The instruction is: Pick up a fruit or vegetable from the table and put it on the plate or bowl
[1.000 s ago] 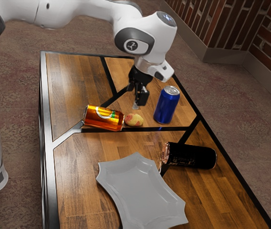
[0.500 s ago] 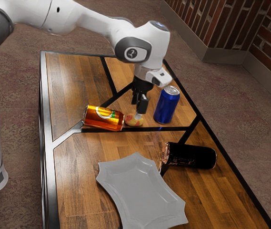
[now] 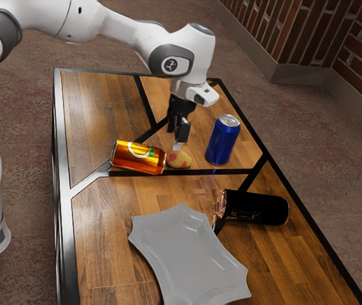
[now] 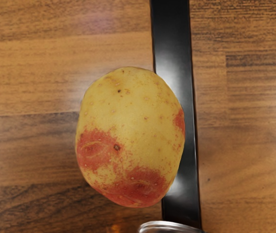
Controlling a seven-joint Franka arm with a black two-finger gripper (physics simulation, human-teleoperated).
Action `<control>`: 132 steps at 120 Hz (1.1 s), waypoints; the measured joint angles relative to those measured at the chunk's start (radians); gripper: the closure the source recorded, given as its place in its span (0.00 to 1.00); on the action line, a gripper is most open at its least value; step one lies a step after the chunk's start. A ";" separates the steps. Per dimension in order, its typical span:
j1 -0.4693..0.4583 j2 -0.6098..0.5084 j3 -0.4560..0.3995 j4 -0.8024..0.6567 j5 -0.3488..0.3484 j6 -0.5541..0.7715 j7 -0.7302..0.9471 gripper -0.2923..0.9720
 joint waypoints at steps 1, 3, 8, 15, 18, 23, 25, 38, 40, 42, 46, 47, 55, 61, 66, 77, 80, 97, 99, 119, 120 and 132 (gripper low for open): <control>0.002 0.001 0.000 0.000 0.000 0.000 0.001 0.23; 0.004 0.003 0.000 0.001 0.000 0.001 0.003 0.23; 0.009 0.007 0.000 0.002 0.001 0.002 0.008 0.23; 0.011 0.016 0.000 0.004 0.002 0.004 0.015 0.23; 0.011 0.022 0.000 0.005 0.003 0.004 0.017 0.23; 0.010 0.034 0.000 0.010 0.004 0.006 0.022 0.23; 0.010 0.039 0.000 0.012 0.004 0.007 0.024 0.23; 0.009 0.072 0.000 0.034 0.005 0.016 0.035 0.23; 0.009 0.076 0.000 0.036 0.005 0.018 0.037 0.23; 0.009 0.081 0.000 0.037 0.004 0.020 0.038 0.23; 0.009 0.088 0.000 0.039 0.004 0.024 0.041 0.23; 0.010 0.089 0.000 0.040 0.004 0.025 0.042 0.23; 0.010 0.100 0.000 0.041 0.003 0.033 0.047 0.23; 0.011 0.106 0.000 0.041 0.002 0.038 0.051 0.23; 0.011 0.109 0.000 0.041 0.002 0.042 0.053 0.23; 0.012 0.119 0.000 0.042 0.002 0.050 0.059 0.23; 0.012 0.122 0.000 0.042 0.002 0.052 0.060 0.23; 0.013 0.146 0.000 0.043 0.003 0.065 0.067 0.23; 0.013 0.151 0.000 0.043 0.003 0.067 0.068 0.23; 0.012 0.186 0.000 0.043 0.001 0.093 0.074 0.23; 0.012 0.187 0.000 0.043 0.001 0.094 0.074 0.23; 0.012 0.197 0.000 0.043 0.000 0.109 0.076 0.25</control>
